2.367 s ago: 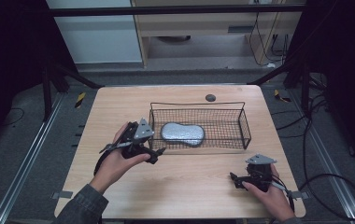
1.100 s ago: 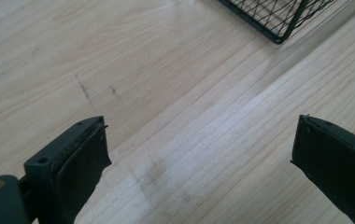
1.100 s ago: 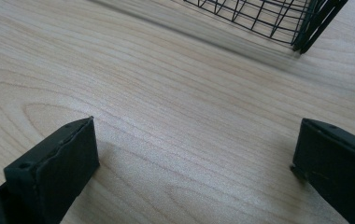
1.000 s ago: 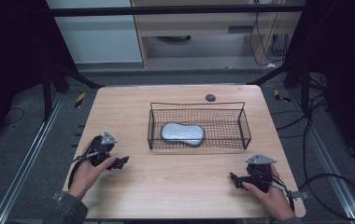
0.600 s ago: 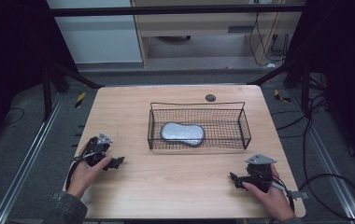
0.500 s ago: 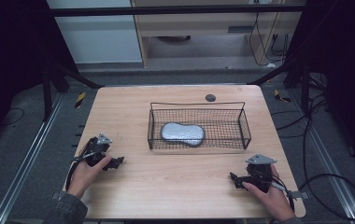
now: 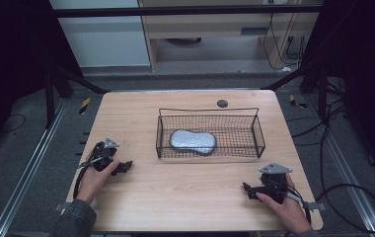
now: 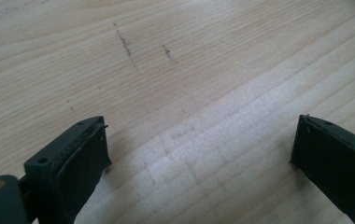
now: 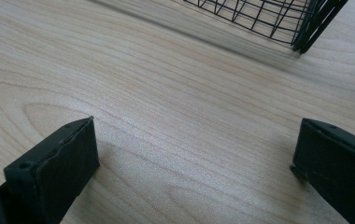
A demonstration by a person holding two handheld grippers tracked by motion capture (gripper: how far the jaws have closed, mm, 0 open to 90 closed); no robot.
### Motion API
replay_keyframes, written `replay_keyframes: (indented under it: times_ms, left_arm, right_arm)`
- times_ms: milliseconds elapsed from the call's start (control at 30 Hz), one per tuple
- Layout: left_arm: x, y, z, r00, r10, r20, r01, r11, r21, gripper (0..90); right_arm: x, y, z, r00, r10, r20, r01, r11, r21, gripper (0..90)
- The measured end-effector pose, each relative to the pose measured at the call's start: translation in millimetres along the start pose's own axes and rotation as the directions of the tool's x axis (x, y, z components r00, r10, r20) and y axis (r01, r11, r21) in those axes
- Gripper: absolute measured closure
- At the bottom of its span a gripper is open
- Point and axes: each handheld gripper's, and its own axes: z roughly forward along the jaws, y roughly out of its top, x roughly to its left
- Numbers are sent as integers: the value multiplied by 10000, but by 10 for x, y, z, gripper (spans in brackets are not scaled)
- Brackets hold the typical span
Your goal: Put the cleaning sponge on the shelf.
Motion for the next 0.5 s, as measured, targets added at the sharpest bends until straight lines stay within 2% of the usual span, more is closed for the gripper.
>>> replay_keyframes:
  times_ms: [233, 500]
  left_arm:
    - [31, 4, 38, 9995, -278, 138, 280, 9995, -173, 27]
    - [48, -6, 66, 9993, -325, 176, 332, 9987, -375, 6]
  right_arm:
    - [0, 0, 0, 10000, 0, 3, 0, 10000, 0, 3]
    - [0, 0, 0, 10000, -4, 3, 4, 10000, -1, 3]
